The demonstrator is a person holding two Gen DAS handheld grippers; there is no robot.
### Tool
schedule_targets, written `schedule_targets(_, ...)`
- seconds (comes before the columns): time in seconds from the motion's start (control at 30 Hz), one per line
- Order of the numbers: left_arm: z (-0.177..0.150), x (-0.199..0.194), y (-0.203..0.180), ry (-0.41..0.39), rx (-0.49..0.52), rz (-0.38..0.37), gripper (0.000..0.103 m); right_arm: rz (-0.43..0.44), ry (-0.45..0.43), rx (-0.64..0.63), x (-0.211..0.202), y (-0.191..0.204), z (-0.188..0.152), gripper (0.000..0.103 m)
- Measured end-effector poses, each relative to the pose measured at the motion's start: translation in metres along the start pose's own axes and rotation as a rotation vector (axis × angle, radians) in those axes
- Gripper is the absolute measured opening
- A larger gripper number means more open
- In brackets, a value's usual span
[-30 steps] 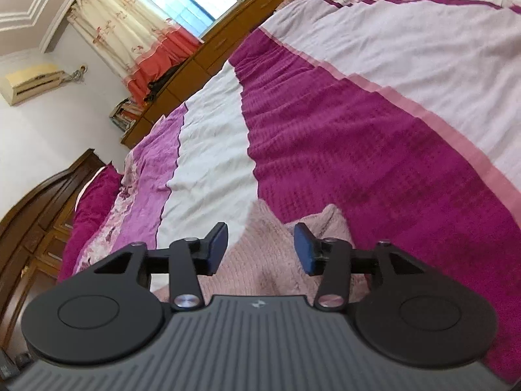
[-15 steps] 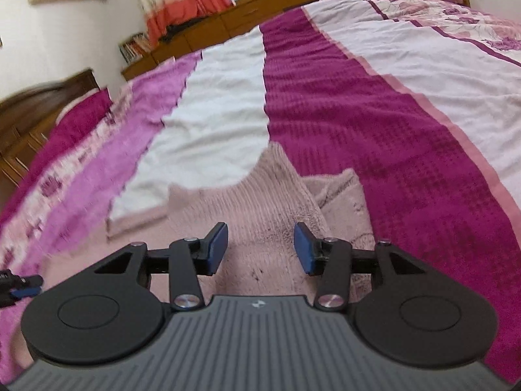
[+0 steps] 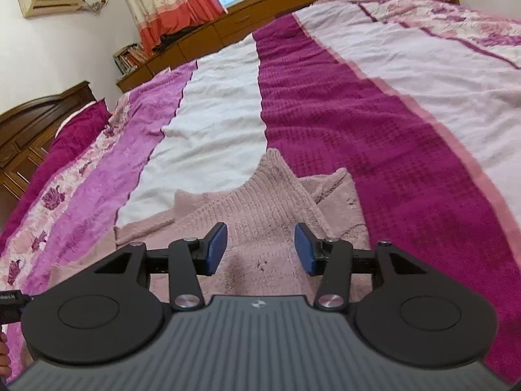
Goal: Fold small clothes
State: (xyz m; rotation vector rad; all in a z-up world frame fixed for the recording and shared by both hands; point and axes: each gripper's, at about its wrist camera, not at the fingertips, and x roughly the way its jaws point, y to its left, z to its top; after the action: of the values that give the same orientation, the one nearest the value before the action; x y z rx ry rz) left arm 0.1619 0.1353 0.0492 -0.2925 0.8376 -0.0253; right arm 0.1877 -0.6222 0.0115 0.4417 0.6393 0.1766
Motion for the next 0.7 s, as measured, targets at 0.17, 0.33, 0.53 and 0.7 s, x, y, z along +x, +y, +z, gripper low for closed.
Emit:
schedule_targets(0.17,-0.012,-0.019,-0.004,0.000,0.036,0.024,0.040,0.001,-0.026,-0.012,-0.030,0.000,-0.006,0.071)
schedule_targets(0.33,-0.023,-0.035,-0.009,-0.005,0.062,0.047,0.052,0.002,-0.029,0.008,-0.053,-0.005,-0.016,0.071)
schedule_targets(0.53,-0.038,-0.052,-0.015,-0.014,0.111,0.111,0.055,-0.005,-0.022,0.036,-0.073,-0.014,-0.032,0.072)
schedule_targets(0.7,-0.050,-0.066,-0.018,-0.011,0.099,0.116,0.055,-0.018,-0.021,0.071,-0.082,-0.024,-0.040,0.072)
